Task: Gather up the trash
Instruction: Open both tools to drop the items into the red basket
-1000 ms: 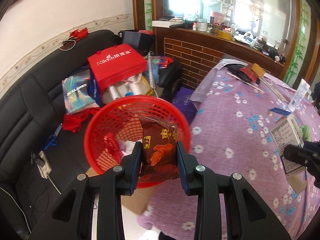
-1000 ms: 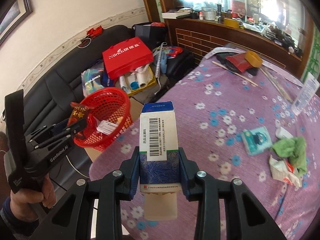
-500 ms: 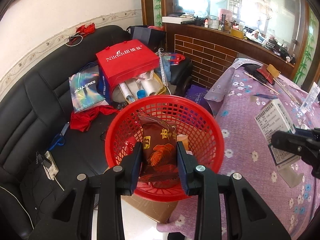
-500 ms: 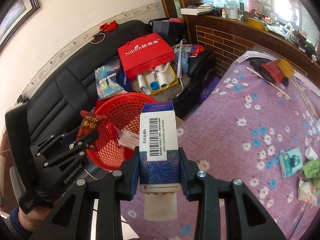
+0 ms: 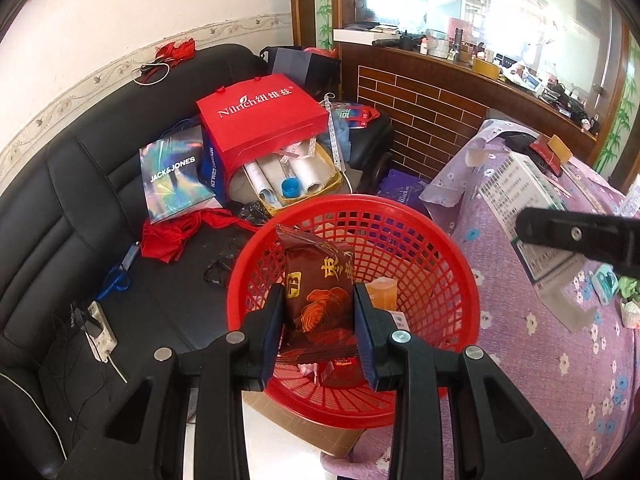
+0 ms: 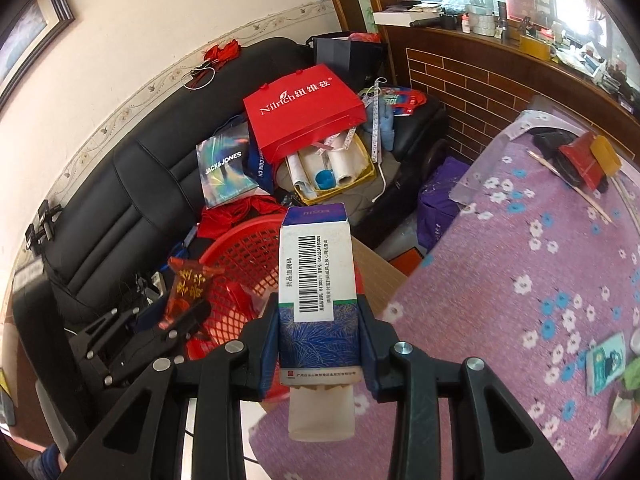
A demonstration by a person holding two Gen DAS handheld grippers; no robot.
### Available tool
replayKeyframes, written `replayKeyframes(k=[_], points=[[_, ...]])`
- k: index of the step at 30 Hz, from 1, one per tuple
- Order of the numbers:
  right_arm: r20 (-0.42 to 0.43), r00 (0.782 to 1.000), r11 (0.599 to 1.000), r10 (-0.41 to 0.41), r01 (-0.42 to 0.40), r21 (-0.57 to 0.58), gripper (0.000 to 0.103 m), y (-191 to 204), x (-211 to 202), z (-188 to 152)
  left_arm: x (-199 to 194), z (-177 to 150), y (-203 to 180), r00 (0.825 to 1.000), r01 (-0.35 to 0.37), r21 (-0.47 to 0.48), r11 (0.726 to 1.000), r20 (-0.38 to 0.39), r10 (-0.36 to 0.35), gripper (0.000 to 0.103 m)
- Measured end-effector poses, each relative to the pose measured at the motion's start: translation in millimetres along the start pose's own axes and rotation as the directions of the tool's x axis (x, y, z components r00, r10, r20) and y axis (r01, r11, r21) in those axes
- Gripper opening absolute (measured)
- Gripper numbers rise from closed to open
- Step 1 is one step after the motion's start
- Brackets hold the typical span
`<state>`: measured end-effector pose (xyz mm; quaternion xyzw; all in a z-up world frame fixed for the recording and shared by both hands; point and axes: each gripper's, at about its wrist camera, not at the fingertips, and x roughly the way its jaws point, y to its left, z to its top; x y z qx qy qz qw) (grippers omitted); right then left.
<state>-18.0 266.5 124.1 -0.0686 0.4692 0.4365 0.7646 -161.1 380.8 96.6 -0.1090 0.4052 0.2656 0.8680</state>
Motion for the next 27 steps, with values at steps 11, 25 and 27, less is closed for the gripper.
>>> replayKeyframes(k=[11, 25, 27], points=[[-0.051, 0.998, 0.999, 0.030, -0.030, 0.013, 0.042, 12, 41, 20, 9, 4, 14, 1.000, 0.012, -0.025, 1.000, -0.009, -0.012, 0.032], [0.002, 1.000, 0.995, -0.018, 0.017, 0.098, 0.054, -24, -1, -6, -1, 3, -6, 0.999, 0.052, -0.015, 0.999, 0.006, -0.052, 0.058], [-0.002, 1.000, 0.991, -0.024, 0.024, 0.129, 0.054, -34, -8, -19, -4, 0, -20, 0.998, 0.069, 0.013, 0.998, 0.005, -0.069, 0.058]])
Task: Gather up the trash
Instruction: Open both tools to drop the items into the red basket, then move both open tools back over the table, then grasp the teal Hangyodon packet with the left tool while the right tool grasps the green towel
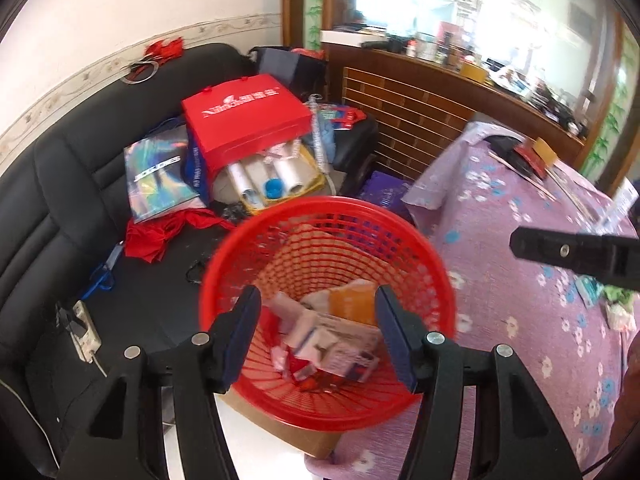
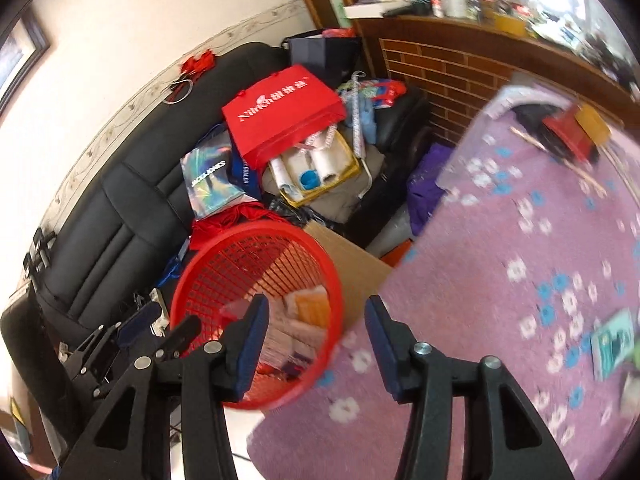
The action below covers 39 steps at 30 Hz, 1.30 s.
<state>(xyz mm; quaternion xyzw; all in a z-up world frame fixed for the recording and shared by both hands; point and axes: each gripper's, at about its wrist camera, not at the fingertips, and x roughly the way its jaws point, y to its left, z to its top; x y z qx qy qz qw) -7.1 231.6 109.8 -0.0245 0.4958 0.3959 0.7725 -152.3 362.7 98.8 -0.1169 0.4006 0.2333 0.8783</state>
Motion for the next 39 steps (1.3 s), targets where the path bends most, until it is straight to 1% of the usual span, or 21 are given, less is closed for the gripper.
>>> replayKeyframes(k=[6, 11, 16, 17, 21, 25, 28, 30, 31, 32, 33, 35, 36, 37, 39], points=[[-0.010, 1.000, 0.996, -0.026, 0.027, 0.089, 0.054, -38, -22, -35, -5, -9, -43, 0.999, 0.050, 0.086, 0.995, -0.012, -0.049, 0.058], [-0.002, 0.998, 0.983, -0.058, 0.057, 0.174, 0.054, -75, -47, -64, -13, -19, -79, 0.996, 0.087, 0.147, 0.985, -0.023, -0.085, 0.058], [0.006, 0.994, 0.952, -0.111, 0.105, 0.286, 0.054, -126, -79, -97, -22, -31, -120, 0.991, 0.135, 0.204, 0.970, -0.043, -0.129, 0.058], [0.004, 0.991, 0.941, -0.130, 0.122, 0.315, 0.054, -140, -88, -106, -23, -34, -128, 0.990, 0.143, 0.216, 0.966, -0.046, -0.137, 0.058], [0.000, 0.986, 0.906, -0.170, 0.156, 0.393, 0.054, -179, -117, -135, -31, -45, -166, 0.981, 0.193, 0.270, 0.943, -0.065, -0.182, 0.059], [0.000, 0.978, 0.869, -0.208, 0.185, 0.458, 0.054, -213, -149, -164, -37, -55, -206, 0.969, 0.245, 0.332, 0.911, -0.092, -0.228, 0.062], [0.006, 0.973, 0.851, -0.230, 0.198, 0.487, 0.054, -230, -168, -181, -40, -59, -236, 0.959, 0.285, 0.371, 0.884, -0.110, -0.263, 0.064], [0.013, 0.970, 0.837, -0.243, 0.203, 0.507, 0.054, -241, -183, -193, -40, -58, -257, 0.949, 0.316, 0.396, 0.862, -0.131, -0.287, 0.069], [0.016, 0.968, 0.832, -0.250, 0.206, 0.515, 0.054, -245, -189, -197, -37, -56, -271, 0.939, 0.344, 0.411, 0.844, -0.152, -0.309, 0.070], [0.022, 0.966, 0.826, -0.259, 0.210, 0.524, 0.054, -251, -197, -203, -35, -53, -279, 0.936, 0.353, 0.421, 0.836, -0.157, -0.316, 0.071], [0.027, 0.963, 0.818, -0.269, 0.213, 0.534, 0.054, -255, -204, -208, -32, -51, -290, 0.933, 0.360, 0.440, 0.823, -0.164, -0.320, 0.074], [0.036, 0.959, 0.802, -0.283, 0.216, 0.557, 0.054, -267, -218, -219, -19, -44, -316, 0.919, 0.394, 0.488, 0.778, -0.205, -0.337, 0.078], [0.040, 0.956, 0.795, -0.289, 0.217, 0.567, 0.055, -272, -224, -224, -12, -41, -326, 0.921, 0.391, 0.509, 0.767, -0.212, -0.328, 0.078], [0.042, 0.955, 0.790, -0.294, 0.218, 0.573, 0.055, -274, -228, -227, -2, -36, -339, 0.927, 0.374, 0.531, 0.760, -0.209, -0.310, 0.078], [0.049, 0.951, 0.779, -0.306, 0.220, 0.588, 0.055, -282, -239, -236, 17, -30, -354, 0.926, 0.377, 0.545, 0.749, -0.239, -0.292, 0.079]])
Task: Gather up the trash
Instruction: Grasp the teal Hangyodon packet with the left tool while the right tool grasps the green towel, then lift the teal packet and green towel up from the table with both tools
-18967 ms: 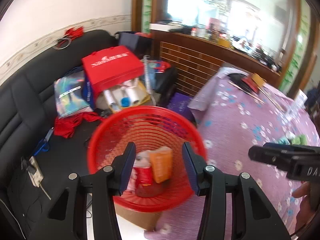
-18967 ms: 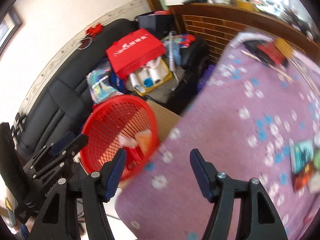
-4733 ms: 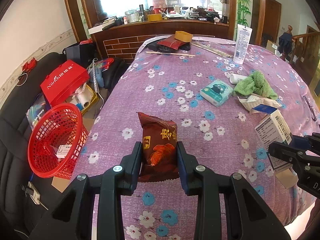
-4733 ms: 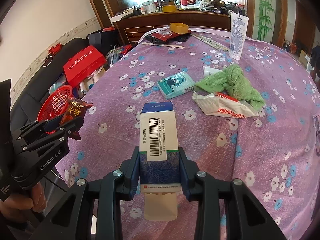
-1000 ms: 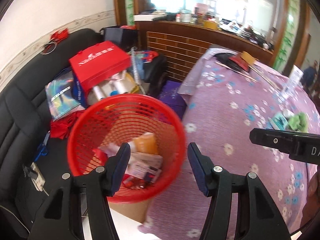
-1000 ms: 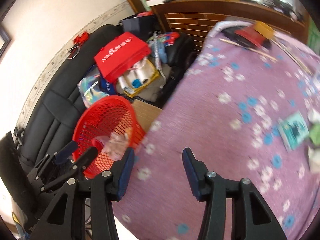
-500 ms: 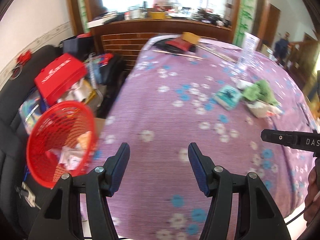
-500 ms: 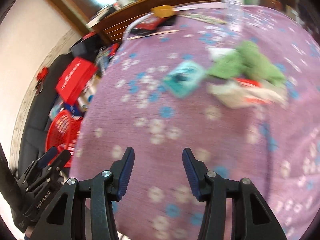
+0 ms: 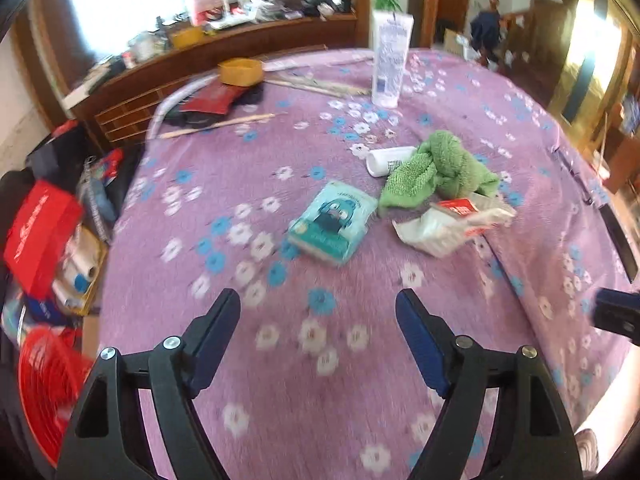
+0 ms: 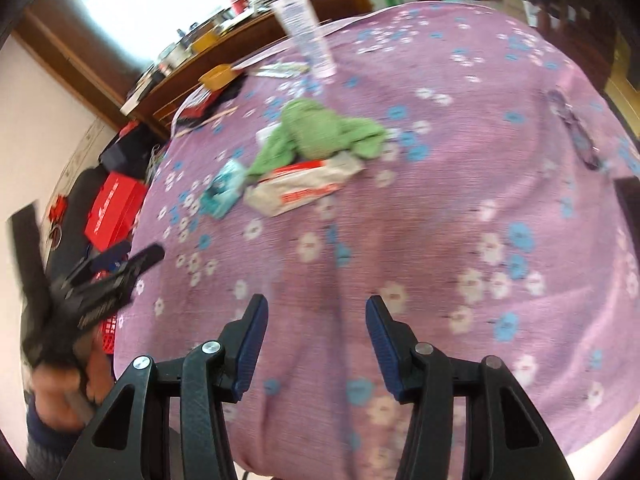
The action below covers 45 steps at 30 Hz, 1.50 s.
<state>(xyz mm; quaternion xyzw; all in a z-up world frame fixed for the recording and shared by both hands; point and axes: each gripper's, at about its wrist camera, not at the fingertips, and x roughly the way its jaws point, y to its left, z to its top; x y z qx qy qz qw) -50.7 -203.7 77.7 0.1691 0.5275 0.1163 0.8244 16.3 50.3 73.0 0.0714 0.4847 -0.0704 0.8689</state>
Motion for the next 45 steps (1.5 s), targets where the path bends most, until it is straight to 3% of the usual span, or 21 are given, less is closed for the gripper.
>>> replayKeyframes(k=[7, 13, 17, 21, 23, 33, 35, 41, 43, 45], points=[[0.034, 0.999, 0.998, -0.041, 0.040, 0.039, 0.055, -40, -26, -5, 60, 38, 0, 0.997, -0.011, 0.027, 1.000, -0.074, 0.013, 0.079], [0.053, 0.996, 0.995, -0.069, 0.065, 0.076, 0.055, -65, -40, -1, 98, 52, -8, 0.994, -0.037, 0.056, 0.998, -0.101, 0.042, 0.079], [0.056, 0.995, 0.995, -0.077, 0.074, 0.064, 0.055, -68, -41, 8, 105, 52, -12, 0.996, -0.002, 0.027, 1.000, -0.090, 0.005, 0.065], [0.059, 0.996, 0.998, -0.067, 0.067, 0.005, 0.057, -55, -33, 25, 99, 45, -14, 0.998, -0.006, -0.016, 1.000, -0.061, 0.005, 0.040], [0.066, 0.996, 0.998, -0.052, 0.055, -0.040, 0.058, -42, -27, 36, 92, 36, -16, 0.998, -0.019, -0.028, 0.999, -0.057, 0.017, 0.037], [0.076, 0.996, 0.944, -0.051, 0.073, -0.323, 0.064, 31, 47, 110, 24, -29, 0, 1.000, -0.018, -0.137, 0.990, -0.025, 0.015, 0.037], [0.053, 0.997, 0.919, -0.058, 0.074, -0.387, 0.067, 42, 68, 120, 12, -40, 3, 0.999, -0.041, -0.144, 0.989, -0.018, 0.039, 0.037], [0.025, 0.984, 0.816, -0.179, 0.163, -0.554, 0.067, 57, 133, 142, -8, -63, 17, 0.998, -0.064, -0.214, 0.975, -0.025, 0.060, 0.037], [-0.008, 0.985, 0.821, -0.170, 0.137, -0.555, 0.067, 53, 147, 147, -11, -68, 18, 0.997, -0.077, -0.224, 0.972, -0.028, 0.073, 0.037], [-0.049, 0.988, 0.844, -0.145, 0.097, -0.528, 0.058, 48, 156, 148, -16, -73, 19, 0.996, -0.087, -0.230, 0.969, -0.028, 0.083, 0.037]])
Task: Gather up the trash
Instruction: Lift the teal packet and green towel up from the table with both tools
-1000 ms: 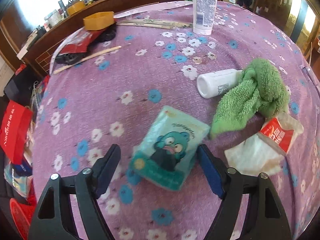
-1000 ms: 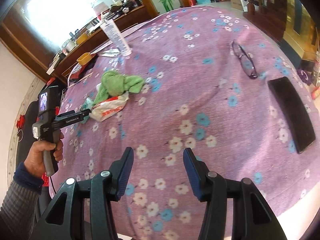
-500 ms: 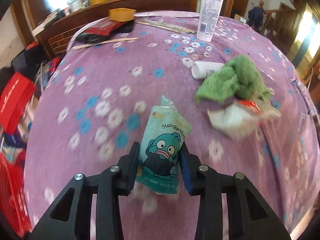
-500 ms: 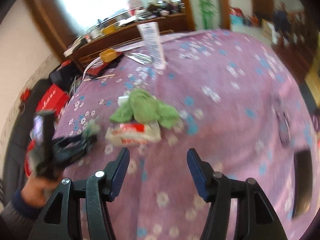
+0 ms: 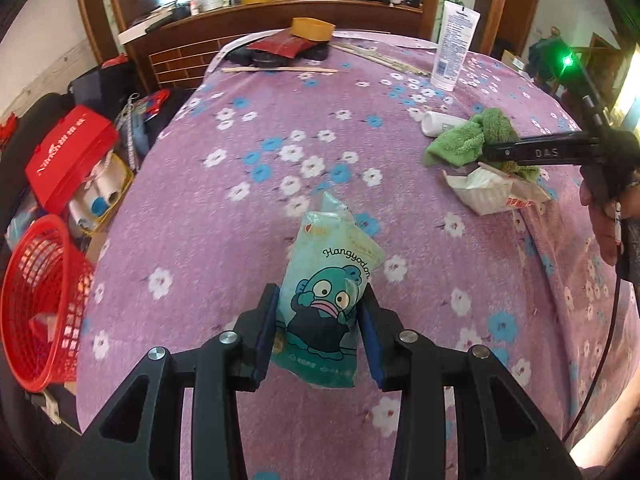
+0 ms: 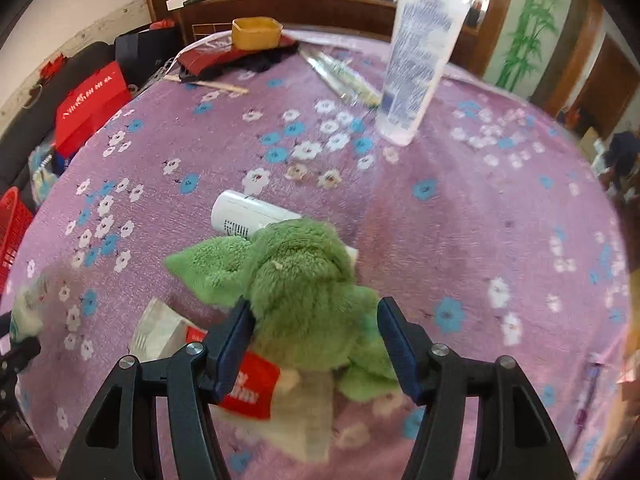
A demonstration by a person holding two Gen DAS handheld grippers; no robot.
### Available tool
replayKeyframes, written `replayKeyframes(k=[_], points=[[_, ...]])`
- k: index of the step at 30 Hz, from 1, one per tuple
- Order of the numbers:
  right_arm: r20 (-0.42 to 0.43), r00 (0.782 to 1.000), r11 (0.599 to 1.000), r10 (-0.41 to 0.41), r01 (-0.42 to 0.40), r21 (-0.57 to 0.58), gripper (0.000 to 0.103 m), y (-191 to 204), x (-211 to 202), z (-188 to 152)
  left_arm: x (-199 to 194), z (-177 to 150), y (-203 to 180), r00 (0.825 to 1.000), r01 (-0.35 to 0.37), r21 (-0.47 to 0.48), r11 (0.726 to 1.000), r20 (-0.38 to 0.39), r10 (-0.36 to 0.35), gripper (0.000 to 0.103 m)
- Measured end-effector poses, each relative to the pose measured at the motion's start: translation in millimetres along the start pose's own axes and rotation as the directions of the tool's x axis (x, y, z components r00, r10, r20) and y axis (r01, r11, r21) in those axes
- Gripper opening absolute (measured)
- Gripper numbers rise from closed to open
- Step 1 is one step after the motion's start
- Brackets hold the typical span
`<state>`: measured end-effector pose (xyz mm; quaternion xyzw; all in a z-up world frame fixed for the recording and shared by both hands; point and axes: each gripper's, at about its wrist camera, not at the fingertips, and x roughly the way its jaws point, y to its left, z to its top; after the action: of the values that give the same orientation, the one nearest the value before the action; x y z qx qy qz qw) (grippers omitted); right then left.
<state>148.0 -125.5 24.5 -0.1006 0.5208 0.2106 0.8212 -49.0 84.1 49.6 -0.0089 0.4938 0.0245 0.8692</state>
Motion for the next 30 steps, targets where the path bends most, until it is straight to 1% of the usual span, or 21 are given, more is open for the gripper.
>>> replayKeyframes(k=[1, 2, 4, 7, 9, 12, 14, 16, 20, 25, 30], points=[[0.003, 1.000, 0.999, 0.014, -0.014, 0.032, 0.051, -2, 0, -2, -2, -1, 1, 1.000, -0.003, -0.004, 1.000, 0.003, 0.003, 0.037], [0.017, 1.000, 0.998, 0.016, -0.017, 0.056, 0.048, -2, -3, -3, -3, -3, 2, 1.000, -0.007, -0.007, 1.000, 0.006, 0.007, 0.037], [0.039, 0.999, 0.995, 0.012, -0.016, 0.094, 0.045, -2, -13, -8, -7, -4, 2, 1.000, -0.016, -0.013, 1.000, 0.011, 0.016, 0.037], [0.106, 0.994, 0.987, 0.016, -0.032, 0.159, 0.044, 0, -45, -21, -12, -5, -1, 0.999, -0.019, -0.018, 1.000, 0.029, 0.019, 0.038], [0.140, 0.990, 0.985, 0.004, -0.028, 0.169, 0.044, 7, -66, -30, -15, -5, -5, 0.999, -0.019, -0.014, 1.000, 0.040, 0.019, 0.037], [0.171, 0.985, 0.982, 0.015, -0.046, 0.182, 0.044, 20, -93, -53, -20, -4, -14, 0.998, -0.010, -0.002, 1.000, 0.057, 0.010, 0.037], [0.174, 0.985, 0.980, 0.019, -0.053, 0.192, 0.044, 29, -103, -66, -24, -5, -20, 0.997, -0.010, 0.007, 1.000, 0.071, 0.010, 0.037], [0.173, 0.984, 0.972, 0.037, -0.075, 0.220, 0.044, 37, -112, -85, -27, -6, -25, 0.996, -0.010, 0.013, 1.000, 0.083, 0.009, 0.037], [0.171, 0.983, 0.944, 0.061, -0.113, 0.309, 0.044, 49, -117, -118, -35, -10, -32, 0.993, -0.023, 0.027, 0.999, 0.118, 0.019, 0.038], [0.138, 0.989, 0.940, 0.057, -0.100, 0.326, 0.044, 59, -115, -139, -39, -13, -30, 0.993, -0.028, 0.035, 0.999, 0.118, 0.023, 0.038], [0.140, 0.988, 0.938, 0.066, -0.109, 0.329, 0.045, 69, -119, -151, -43, -18, -27, 0.993, -0.038, 0.044, 0.998, 0.114, 0.032, 0.038]])
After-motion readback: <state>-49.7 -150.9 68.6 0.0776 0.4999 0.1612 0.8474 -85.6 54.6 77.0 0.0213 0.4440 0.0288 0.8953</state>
